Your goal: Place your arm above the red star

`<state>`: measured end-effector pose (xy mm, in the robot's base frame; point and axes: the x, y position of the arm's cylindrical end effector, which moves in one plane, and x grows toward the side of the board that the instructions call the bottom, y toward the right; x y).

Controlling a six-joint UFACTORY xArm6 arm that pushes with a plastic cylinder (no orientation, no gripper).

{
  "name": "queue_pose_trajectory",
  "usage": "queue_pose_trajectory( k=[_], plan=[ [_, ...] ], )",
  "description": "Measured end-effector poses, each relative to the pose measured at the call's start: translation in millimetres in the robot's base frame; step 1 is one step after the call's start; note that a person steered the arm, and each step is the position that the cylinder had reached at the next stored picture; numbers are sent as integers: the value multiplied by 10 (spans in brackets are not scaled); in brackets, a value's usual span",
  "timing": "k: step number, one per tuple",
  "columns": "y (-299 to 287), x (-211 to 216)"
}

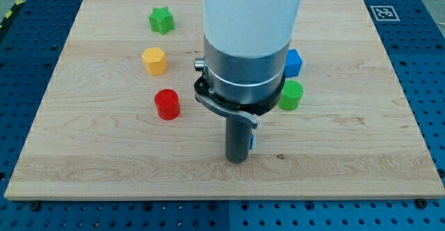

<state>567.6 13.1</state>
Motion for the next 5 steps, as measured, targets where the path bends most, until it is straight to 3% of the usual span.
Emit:
queue_pose_trajectory(
  k=[2, 3, 4, 5],
  plan=[
    [0, -271],
    [182, -98],
    [1038, 146],
    [1681, -238]
  ],
)
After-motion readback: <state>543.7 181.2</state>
